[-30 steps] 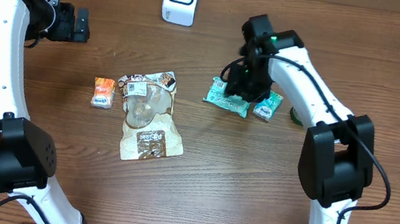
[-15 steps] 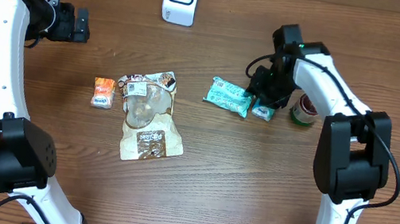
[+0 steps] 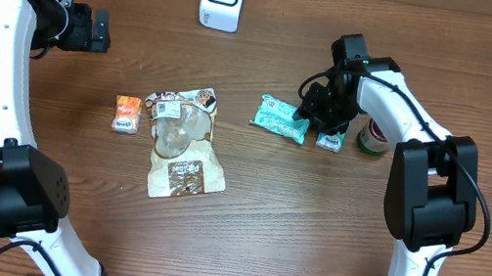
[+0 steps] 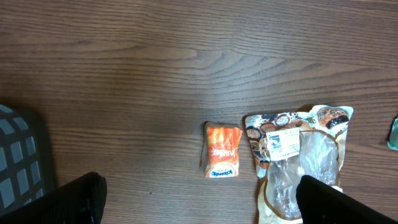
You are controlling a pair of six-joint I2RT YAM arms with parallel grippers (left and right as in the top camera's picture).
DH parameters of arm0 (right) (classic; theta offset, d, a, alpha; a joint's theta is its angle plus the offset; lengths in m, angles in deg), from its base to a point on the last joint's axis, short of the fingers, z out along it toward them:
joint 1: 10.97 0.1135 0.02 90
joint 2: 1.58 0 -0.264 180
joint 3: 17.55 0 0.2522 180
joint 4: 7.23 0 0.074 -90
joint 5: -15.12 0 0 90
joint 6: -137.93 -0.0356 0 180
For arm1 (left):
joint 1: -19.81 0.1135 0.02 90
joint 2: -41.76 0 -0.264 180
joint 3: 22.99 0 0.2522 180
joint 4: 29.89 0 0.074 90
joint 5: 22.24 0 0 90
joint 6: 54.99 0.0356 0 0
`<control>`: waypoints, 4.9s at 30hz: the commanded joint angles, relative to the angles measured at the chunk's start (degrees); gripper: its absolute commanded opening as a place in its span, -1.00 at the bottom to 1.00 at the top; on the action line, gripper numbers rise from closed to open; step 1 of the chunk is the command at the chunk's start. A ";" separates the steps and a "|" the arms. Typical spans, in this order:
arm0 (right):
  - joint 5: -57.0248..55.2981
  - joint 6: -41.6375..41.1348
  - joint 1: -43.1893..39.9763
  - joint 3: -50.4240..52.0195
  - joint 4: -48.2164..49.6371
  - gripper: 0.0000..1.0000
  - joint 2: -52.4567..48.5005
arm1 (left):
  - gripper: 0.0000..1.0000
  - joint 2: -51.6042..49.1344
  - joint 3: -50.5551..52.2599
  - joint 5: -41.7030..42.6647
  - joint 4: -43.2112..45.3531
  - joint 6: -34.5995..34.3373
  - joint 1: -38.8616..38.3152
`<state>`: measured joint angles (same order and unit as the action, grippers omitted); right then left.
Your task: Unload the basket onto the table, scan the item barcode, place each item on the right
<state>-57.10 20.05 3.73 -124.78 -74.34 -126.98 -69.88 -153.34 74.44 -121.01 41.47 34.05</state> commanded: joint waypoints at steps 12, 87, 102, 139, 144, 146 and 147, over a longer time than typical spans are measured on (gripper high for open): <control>10.29 1.27 0.98 5.57 10.80 -0.92 1.18 | 0.99 0.85 0.26 0.39 0.04 1.25 -0.44; -43.17 100.39 19.06 -35.17 62.47 -0.92 -22.08 | 0.99 0.85 0.26 0.39 0.04 1.25 -0.44; -40.63 100.39 19.85 -35.17 66.14 -0.93 -24.11 | 0.99 0.85 0.26 0.39 0.04 1.25 -0.44; -47.23 79.30 19.58 -35.19 69.44 -0.92 -15.41 | 0.99 0.85 0.26 0.39 0.04 1.25 -0.44; -50.69 61.57 21.07 -35.19 55.89 -0.92 -4.35 | 0.99 0.85 0.26 0.42 0.04 1.25 -0.44; -50.47 49.94 21.70 -35.19 46.01 -0.92 0.57 | 0.99 0.85 0.26 0.39 0.04 1.25 -0.44; -49.81 43.19 21.97 -35.19 40.54 -0.93 3.10 | 0.99 0.85 0.26 0.39 0.04 1.25 -0.44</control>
<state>-105.82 85.08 24.06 -158.68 -28.79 -136.23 -69.88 -153.34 74.48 -121.01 41.47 34.05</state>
